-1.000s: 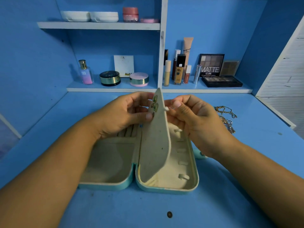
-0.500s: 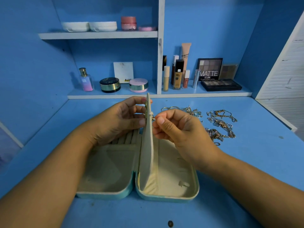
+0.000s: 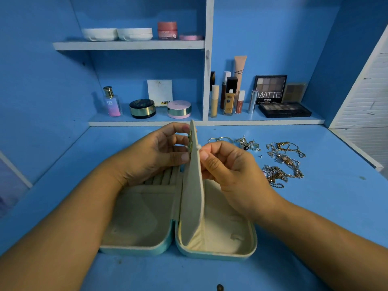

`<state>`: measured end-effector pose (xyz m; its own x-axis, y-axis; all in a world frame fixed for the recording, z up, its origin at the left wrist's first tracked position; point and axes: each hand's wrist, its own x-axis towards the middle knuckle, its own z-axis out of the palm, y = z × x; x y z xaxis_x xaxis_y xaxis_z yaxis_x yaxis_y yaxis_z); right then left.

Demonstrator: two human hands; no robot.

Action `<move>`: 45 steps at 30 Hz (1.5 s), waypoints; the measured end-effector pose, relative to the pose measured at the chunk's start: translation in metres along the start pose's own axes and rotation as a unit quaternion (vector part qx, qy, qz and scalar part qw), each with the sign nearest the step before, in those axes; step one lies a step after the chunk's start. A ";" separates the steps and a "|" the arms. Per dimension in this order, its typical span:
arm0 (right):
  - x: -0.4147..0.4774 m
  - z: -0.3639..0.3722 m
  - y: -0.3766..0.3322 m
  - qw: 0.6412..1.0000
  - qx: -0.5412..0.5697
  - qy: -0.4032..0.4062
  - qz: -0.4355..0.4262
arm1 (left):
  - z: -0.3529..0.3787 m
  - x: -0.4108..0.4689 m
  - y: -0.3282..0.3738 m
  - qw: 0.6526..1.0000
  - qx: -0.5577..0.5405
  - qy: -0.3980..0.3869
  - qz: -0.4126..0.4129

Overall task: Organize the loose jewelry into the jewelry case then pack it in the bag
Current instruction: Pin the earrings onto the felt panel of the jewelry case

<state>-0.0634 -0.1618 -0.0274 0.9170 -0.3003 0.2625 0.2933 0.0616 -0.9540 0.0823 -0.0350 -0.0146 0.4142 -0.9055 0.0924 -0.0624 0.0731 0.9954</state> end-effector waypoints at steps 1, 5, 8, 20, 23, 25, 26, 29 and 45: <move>0.000 0.001 0.000 1.000 0.002 -0.002 0.000 | -0.001 0.000 0.000 1.000 0.000 0.000 -0.001; -0.001 0.002 0.002 1.000 -0.011 0.008 -0.017 | -0.004 0.001 -0.001 1.000 0.007 -0.017 0.000; -0.002 0.004 0.002 0.997 -0.056 0.024 -0.044 | -0.004 0.002 -0.003 1.000 0.002 -0.017 0.008; -0.003 -0.002 -0.001 0.996 -0.067 0.013 -0.051 | -0.003 0.001 -0.003 1.000 -0.010 0.002 -0.001; -0.002 -0.005 0.001 0.985 -0.144 0.022 -0.089 | 0.000 0.000 -0.002 1.000 -0.015 0.000 0.002; -0.001 -0.005 0.002 0.975 -0.191 0.020 -0.108 | 0.000 0.000 -0.001 1.000 -0.018 -0.002 0.004; -0.001 -0.005 0.002 0.973 -0.202 0.018 -0.113 | 0.000 0.000 -0.001 1.000 -0.018 -0.003 0.006; 0.001 -0.005 0.003 0.965 -0.228 0.020 -0.125 | 0.000 0.000 -0.002 1.000 -0.014 -0.008 0.013; 0.001 -0.003 0.003 0.952 -0.266 0.029 -0.152 | -0.003 0.003 -0.006 1.000 0.014 -0.006 0.019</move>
<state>-0.0624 -0.1649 -0.0305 0.7910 -0.2806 0.5437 0.3499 -0.5214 -0.7782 0.0867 -0.0370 -0.0200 0.4001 -0.9073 0.1290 -0.1030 0.0954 0.9901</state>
